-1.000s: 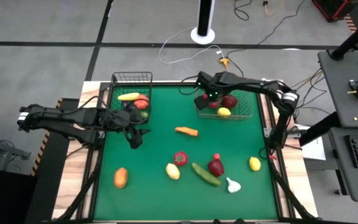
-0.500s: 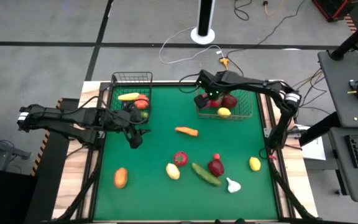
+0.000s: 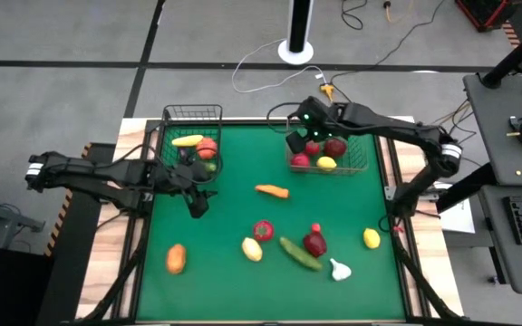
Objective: Sort produce into baskets
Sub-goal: Put the orange chili pepper into the left wire basket
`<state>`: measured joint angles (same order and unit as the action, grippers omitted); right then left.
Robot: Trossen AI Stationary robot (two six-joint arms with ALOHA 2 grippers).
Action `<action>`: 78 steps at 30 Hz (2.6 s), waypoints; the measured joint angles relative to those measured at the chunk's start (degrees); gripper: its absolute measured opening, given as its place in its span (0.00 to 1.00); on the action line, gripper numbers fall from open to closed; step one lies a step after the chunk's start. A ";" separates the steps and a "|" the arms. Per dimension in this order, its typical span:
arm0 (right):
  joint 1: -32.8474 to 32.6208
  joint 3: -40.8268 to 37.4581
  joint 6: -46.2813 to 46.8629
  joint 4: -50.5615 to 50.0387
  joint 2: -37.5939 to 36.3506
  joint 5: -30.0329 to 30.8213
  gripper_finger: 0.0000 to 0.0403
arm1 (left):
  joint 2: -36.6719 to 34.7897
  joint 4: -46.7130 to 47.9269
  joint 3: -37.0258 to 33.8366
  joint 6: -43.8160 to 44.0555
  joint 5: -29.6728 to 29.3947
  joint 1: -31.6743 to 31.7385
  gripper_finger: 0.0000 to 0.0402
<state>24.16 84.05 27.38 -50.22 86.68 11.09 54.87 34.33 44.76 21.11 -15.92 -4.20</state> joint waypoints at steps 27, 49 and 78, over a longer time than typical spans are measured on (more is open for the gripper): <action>-32.37 -0.31 -1.95 9.07 -4.16 24.17 0.89 | 1.20 -28.84 -6.43 -5.72 -0.02 -8.02 0.51; -35.04 -0.31 -1.48 9.24 -4.18 26.58 0.89 | 29.59 -36.97 -0.05 -33.93 13.66 7.38 0.51; -35.04 -0.57 -1.03 8.76 -4.18 26.51 0.89 | 54.73 -37.77 11.85 -38.35 15.28 14.40 0.30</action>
<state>-10.87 83.48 26.35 -41.46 82.50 37.60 109.60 -3.44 56.61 -17.24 -0.64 10.20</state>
